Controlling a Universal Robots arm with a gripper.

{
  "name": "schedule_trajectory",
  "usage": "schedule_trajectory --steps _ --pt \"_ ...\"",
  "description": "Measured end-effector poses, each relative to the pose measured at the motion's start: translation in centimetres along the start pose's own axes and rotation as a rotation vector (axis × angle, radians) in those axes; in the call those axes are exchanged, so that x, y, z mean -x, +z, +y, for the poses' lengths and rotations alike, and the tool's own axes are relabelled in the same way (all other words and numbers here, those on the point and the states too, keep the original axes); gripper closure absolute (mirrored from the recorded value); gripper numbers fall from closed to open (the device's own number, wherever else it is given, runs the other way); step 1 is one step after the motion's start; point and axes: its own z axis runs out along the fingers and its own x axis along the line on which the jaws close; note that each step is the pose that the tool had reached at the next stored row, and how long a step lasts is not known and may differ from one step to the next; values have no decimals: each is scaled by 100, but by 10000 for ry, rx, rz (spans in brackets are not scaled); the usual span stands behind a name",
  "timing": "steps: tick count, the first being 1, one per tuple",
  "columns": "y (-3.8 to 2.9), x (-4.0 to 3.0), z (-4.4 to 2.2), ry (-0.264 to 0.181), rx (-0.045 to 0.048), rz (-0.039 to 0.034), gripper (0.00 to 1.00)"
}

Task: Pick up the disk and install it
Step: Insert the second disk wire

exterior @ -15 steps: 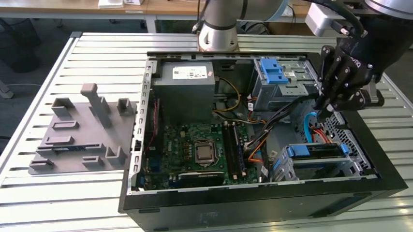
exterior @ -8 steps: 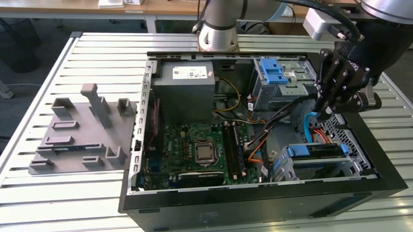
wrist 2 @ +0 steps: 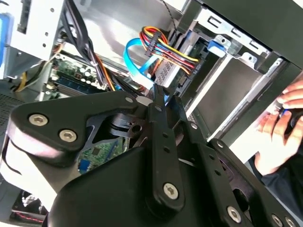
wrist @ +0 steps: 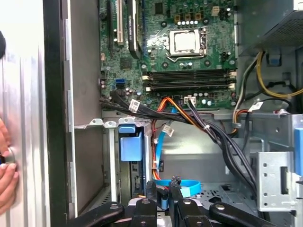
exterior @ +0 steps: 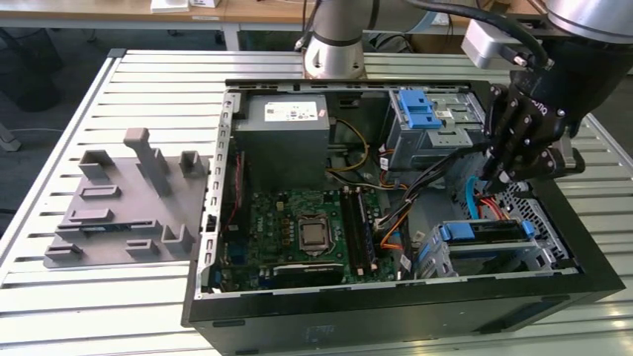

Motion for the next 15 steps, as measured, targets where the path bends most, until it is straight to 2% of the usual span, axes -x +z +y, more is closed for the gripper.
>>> schedule_trajectory --steps 2,3,5,6,8,9,10,12,13,15 --pt "19 2 0 1 -5 117 75" --pt "29 3 0 1 -6 144 75" --pt "47 5 0 1 -7 157 76" --pt "53 6 0 0 -7 159 83" --pt "63 6 0 1 -7 152 84" --pt "66 6 0 1 -5 115 84" --pt "68 6 1 1 0 4 84" --pt "71 6 1 0 13 -343 84" --pt "77 6 1 -2 10 -433 84" --pt "91 4 8 -4 -76 -445 84"
